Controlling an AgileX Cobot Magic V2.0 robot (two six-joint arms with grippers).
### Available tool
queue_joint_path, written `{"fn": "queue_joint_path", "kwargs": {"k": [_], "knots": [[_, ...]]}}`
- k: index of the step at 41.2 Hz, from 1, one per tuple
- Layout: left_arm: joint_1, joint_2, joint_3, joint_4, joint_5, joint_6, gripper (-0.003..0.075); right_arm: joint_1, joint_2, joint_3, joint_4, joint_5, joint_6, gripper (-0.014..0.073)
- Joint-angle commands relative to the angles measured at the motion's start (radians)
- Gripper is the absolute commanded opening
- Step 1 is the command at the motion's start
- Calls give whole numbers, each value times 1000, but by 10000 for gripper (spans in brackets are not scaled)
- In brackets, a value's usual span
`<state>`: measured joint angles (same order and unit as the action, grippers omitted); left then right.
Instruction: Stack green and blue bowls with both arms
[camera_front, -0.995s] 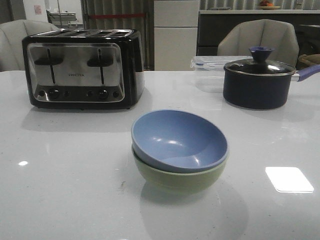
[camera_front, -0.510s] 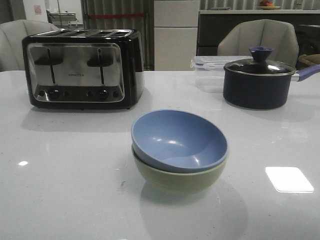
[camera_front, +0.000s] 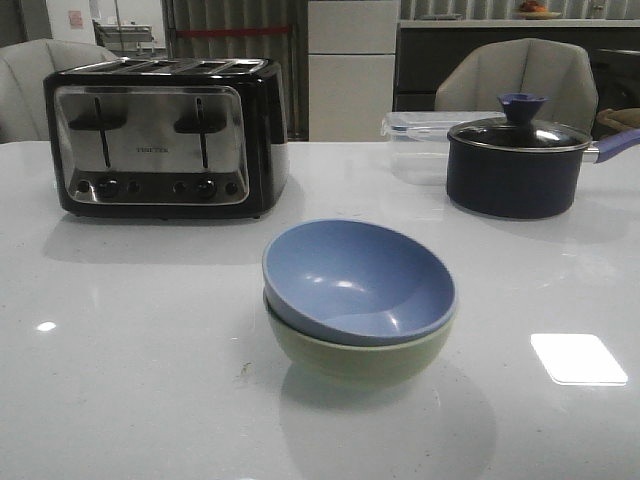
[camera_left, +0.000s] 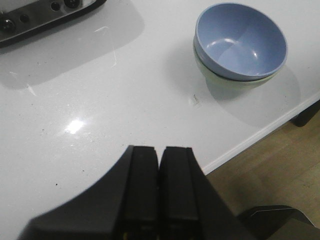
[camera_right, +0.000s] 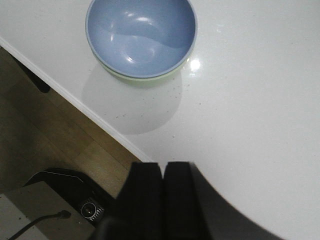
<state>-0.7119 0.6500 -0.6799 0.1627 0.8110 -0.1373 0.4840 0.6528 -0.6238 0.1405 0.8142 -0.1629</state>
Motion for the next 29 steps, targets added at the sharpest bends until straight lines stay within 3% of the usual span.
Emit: {"fn": "queue_joint_path", "kwargs": {"k": [1,19,25,29], "knots": [[-6,3,-26,-2,-61,2,92,0,-1,-24,-5,-62,0,57],[-8,-12,-26,-3,-61,2,92,0,-1,-24,-5,-62,0,57],[82,-62,-13,-3,-66,2,93,0,-1,-24,-5,-62,0,57],[162,-121,44,-29,-159,35,93,0,-1,-24,-5,-62,0,57]]}}
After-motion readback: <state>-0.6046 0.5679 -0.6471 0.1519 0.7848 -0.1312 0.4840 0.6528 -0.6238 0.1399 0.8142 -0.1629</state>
